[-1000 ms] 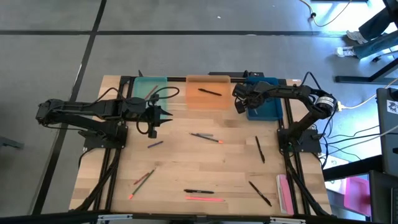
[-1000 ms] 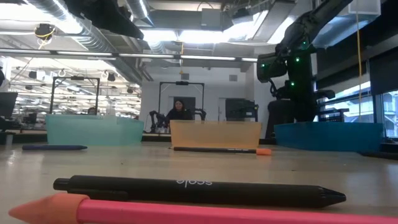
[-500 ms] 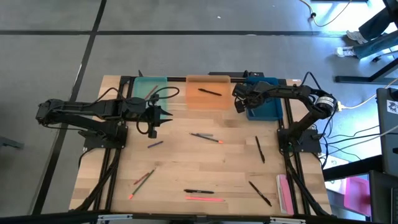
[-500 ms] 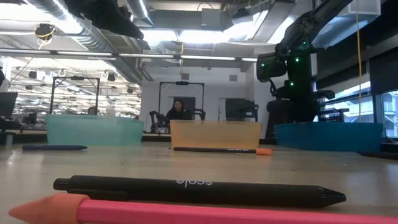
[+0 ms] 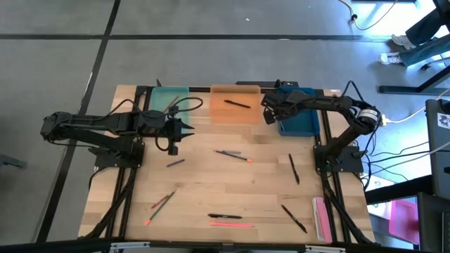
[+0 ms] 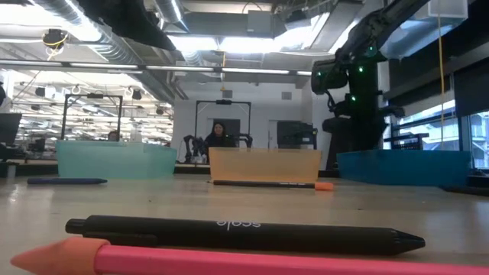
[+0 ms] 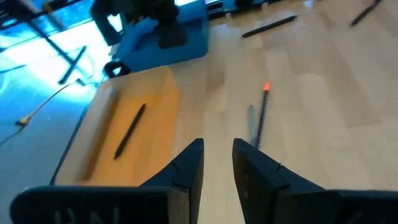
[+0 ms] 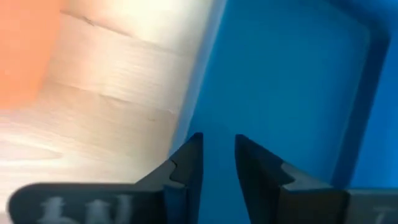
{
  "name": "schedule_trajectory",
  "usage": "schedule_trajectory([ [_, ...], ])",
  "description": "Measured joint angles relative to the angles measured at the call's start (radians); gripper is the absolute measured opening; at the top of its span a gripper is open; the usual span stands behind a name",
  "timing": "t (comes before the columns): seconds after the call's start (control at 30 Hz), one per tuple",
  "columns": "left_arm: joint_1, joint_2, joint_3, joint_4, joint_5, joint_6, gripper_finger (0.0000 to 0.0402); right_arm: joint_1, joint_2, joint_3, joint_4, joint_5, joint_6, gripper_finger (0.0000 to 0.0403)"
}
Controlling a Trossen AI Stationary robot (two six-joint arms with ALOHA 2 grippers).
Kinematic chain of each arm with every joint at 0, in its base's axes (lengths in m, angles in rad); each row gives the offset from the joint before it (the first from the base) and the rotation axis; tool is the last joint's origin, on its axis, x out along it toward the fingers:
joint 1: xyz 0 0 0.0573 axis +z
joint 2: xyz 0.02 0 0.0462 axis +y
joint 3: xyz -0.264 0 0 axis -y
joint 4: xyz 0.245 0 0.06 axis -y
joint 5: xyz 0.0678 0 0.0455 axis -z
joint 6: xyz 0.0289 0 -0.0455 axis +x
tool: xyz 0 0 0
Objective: Sort crayons/erasers/pens/pencils in bins
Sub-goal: Put the blue crayon into the blue bin
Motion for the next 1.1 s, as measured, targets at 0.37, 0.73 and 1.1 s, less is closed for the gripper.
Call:
schedule_trajectory([
  [0.37,0.000,0.000,0.000,-0.148,-0.068,-0.208,0.0078,0.184,-0.131,0.091,0.009,0.104,-0.152,0.0097],
  [0.73,-0.028,0.000,0.000,-0.360,-0.078,-0.417,0.0078,0.549,-0.164,0.069,0.225,0.002,-0.459,0.0097],
  [1.1,-0.133,0.000,-0.044,-0.356,-0.087,-0.475,0.0078,0.762,-0.134,-0.023,0.384,-0.135,-0.513,0.0097],
])
